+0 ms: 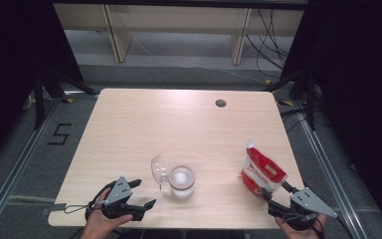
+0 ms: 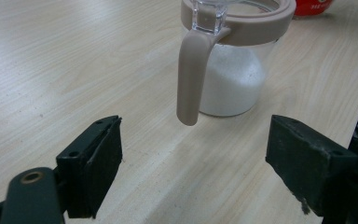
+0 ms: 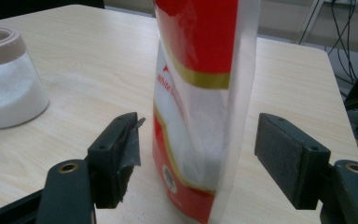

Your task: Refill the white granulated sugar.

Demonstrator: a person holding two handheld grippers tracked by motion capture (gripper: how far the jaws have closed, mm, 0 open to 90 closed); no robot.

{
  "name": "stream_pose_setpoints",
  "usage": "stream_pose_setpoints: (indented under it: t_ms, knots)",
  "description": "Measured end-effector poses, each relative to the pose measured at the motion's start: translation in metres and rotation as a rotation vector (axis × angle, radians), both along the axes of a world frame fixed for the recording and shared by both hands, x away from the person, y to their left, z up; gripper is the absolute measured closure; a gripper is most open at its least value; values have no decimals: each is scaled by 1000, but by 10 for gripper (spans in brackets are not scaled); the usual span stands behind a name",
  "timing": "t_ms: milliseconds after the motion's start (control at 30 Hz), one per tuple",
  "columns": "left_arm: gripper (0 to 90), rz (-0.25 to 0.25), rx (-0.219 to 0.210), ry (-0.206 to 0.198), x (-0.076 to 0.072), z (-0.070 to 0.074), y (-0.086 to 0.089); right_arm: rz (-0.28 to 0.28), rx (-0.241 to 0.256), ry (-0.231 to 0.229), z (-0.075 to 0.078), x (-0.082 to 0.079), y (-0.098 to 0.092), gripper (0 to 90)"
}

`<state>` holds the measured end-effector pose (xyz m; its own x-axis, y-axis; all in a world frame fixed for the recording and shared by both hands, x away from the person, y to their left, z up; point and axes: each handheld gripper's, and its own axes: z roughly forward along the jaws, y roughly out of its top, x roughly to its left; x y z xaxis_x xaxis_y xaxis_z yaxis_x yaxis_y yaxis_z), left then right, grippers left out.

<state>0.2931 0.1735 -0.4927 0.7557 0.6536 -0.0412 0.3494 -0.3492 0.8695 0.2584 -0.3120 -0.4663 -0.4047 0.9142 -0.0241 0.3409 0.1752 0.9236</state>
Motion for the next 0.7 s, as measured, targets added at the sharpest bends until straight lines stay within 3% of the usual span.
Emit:
stream_pose_setpoints:
  t_ms: [100, 133, 200, 233, 267, 300, 367, 433, 467, 600, 667, 700]
  knots:
    - [179, -20, 18, -16, 1, 2, 1, -10, -13, 8, -1, -3, -1, 307]
    - [179, -21, -20, -8, 1, 1, -1, -16, -16, 15, -1, -4, -2, 306]
    - [179, -14, -15, 2, 0, 2, -1, -13, -37, 3, -2, -5, -4, 306]
    - [179, -9, -23, 7, 0, 2, -1, -14, -13, 31, -1, -7, -4, 302]
    - [179, -6, -27, 11, 0, 2, -1, -23, -21, 15, -2, -7, -5, 299]
    - [179, -3, -26, 12, -1, 3, 0, -19, -16, 30, -2, -8, -5, 299]
    - [179, -16, -14, -7, 1, 3, 0, -24, -30, 15, -2, -9, -6, 288]
    - [179, -20, -8, -6, 2, 3, 1, -24, -24, 34, -3, -12, -5, 277]
    - [178, -6, -30, 16, 0, 2, -1, -22, -32, 26, -3, -12, -5, 270]
    - [176, -9, -17, 15, -1, 2, -2, -39, -12, 56, -6, -14, -6, 222]
    - [175, -15, -13, 4, 0, 2, -1, -15, -42, 47, -7, -14, -6, 221]
    - [174, -23, -1, -8, 1, 2, 0, -20, -39, 63, -8, -16, -5, 221]
